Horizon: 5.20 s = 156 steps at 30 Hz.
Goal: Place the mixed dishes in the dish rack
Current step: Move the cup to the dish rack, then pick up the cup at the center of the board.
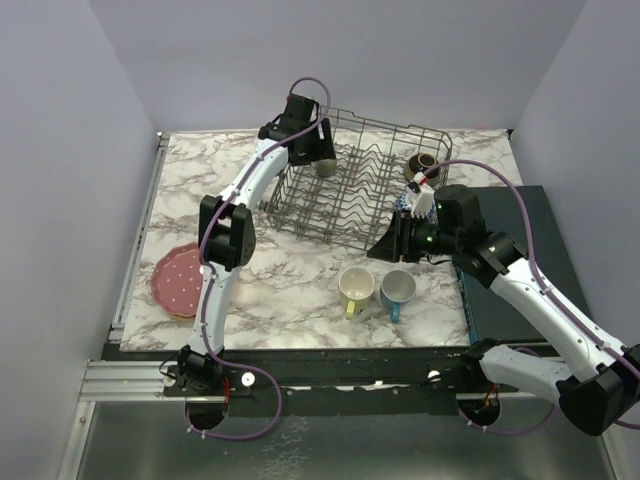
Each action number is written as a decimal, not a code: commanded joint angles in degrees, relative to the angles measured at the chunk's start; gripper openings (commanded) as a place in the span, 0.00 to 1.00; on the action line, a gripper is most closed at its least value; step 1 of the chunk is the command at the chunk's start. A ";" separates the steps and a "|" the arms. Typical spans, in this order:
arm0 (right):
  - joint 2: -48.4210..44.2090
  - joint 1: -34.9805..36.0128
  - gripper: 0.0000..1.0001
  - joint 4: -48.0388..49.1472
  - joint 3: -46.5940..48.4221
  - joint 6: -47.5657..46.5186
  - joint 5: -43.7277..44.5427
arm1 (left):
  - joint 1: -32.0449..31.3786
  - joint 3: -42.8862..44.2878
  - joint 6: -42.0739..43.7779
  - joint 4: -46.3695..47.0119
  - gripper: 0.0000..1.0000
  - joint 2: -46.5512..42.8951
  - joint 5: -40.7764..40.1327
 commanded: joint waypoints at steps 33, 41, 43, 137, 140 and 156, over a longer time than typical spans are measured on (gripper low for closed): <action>1.34 -0.29 0.31 0.72 -1.52 0.37 0.20 | -2.65 10.91 -13.84 18.25 0.24 16.87 12.32; 2.43 -0.29 0.31 1.32 -1.48 -0.06 -0.02 | -2.54 11.67 -13.92 18.63 0.23 18.35 10.45; 2.72 -0.29 0.31 1.39 -1.46 -0.20 0.01 | -2.52 11.51 -13.42 18.55 0.23 18.26 9.69; 12.11 2.53 0.42 -9.55 6.12 -8.14 14.06 | -1.82 -35.12 2.25 11.64 0.64 -30.25 6.98; 14.02 4.86 0.42 -9.59 7.15 -7.33 15.15 | -1.83 -38.92 3.08 10.85 0.64 -33.78 8.15; 21.10 14.63 0.44 -16.30 12.57 -6.38 31.35 | -1.82 -56.97 5.20 9.08 0.66 -52.67 12.46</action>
